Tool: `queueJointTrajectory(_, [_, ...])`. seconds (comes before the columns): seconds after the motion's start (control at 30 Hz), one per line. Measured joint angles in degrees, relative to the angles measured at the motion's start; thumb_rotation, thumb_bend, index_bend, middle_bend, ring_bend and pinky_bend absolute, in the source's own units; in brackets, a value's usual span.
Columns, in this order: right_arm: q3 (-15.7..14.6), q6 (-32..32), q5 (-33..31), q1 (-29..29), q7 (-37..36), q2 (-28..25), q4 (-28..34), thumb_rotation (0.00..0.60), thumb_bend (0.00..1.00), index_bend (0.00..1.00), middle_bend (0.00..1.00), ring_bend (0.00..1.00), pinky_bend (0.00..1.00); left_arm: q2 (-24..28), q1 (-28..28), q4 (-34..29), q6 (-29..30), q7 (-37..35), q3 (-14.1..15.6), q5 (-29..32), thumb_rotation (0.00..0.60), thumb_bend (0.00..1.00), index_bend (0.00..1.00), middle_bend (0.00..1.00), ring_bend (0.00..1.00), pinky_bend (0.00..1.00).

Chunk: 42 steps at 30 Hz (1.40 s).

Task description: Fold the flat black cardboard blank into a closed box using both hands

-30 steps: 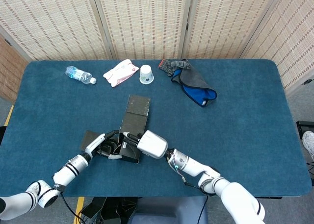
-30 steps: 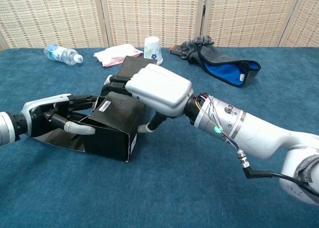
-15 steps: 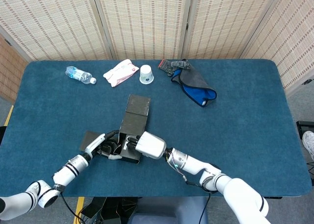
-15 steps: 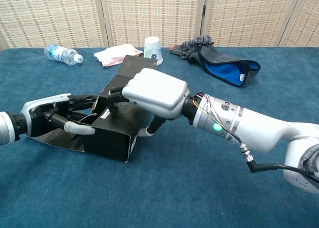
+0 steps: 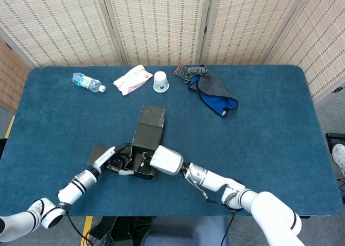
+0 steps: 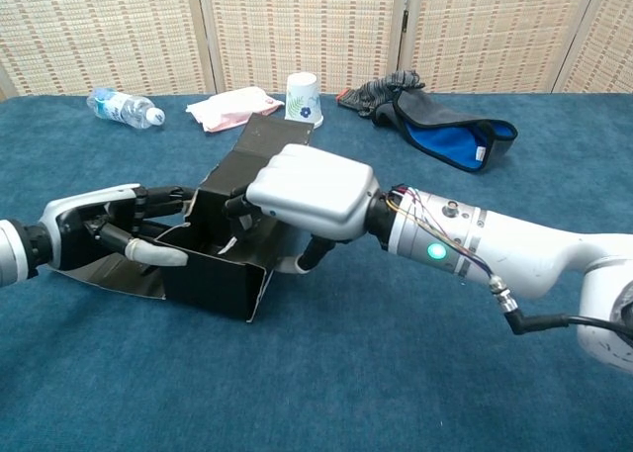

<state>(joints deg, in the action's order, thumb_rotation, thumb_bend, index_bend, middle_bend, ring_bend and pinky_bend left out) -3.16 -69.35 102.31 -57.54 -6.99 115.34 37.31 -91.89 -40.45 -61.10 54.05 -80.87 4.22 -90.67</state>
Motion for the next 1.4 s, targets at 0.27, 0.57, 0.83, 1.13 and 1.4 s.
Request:
queueJointTrajectory(0.27, [0.04, 3.38, 0.17, -1.85, 1.46, -2.41, 4.22, 0.6, 0.3, 0.55, 0.51, 0.74, 1.0, 0.06, 0.02, -0.24, 0.2, -0.13, 0.07, -0.22, 0.6, 0.09, 0.19, 0.15, 0.52, 0.7])
queueJointTrajectory(0.57, [0.72, 7.53, 0.01, -4.24, 3.57, -5.92, 9.66, 0.6, 0.37, 0.72, 0.65, 0.77, 1.0, 0.31, -0.05, -0.68, 0.35, -0.61, 0.26, -0.53, 0.6, 0.09, 0.19, 0.15, 0.52, 0.7])
queueJointTrajectory(0.83, [1.57, 11.03, -0.63, -5.89, 5.63, -8.65, 13.91, 0.6, 0.38, 0.84, 0.74, 0.79, 1.0, 0.45, -0.17, -0.93, 0.46, -0.93, 0.22, -0.56, 0.6, 0.09, 0.19, 0.15, 0.52, 0.7])
queueJointTrajectory(1.13, [1.66, 12.95, -1.08, -6.41, 6.88, -10.01, 16.35, 0.6, 0.37, 0.87, 0.76, 0.79, 1.0, 0.58, -0.25, -1.05, 0.07, -1.16, 0.37, -0.46, 0.6, 0.09, 0.19, 0.15, 0.52, 0.7])
queueJointTrajectory(1.4, [1.52, 12.91, -0.87, -6.26, 7.73, -10.61, 16.73, 0.6, 0.38, 0.87, 0.74, 0.79, 1.0, 0.6, -0.26, -1.19, 0.07, -1.12, 0.37, -0.44, 0.6, 0.09, 0.19, 0.15, 0.52, 0.7])
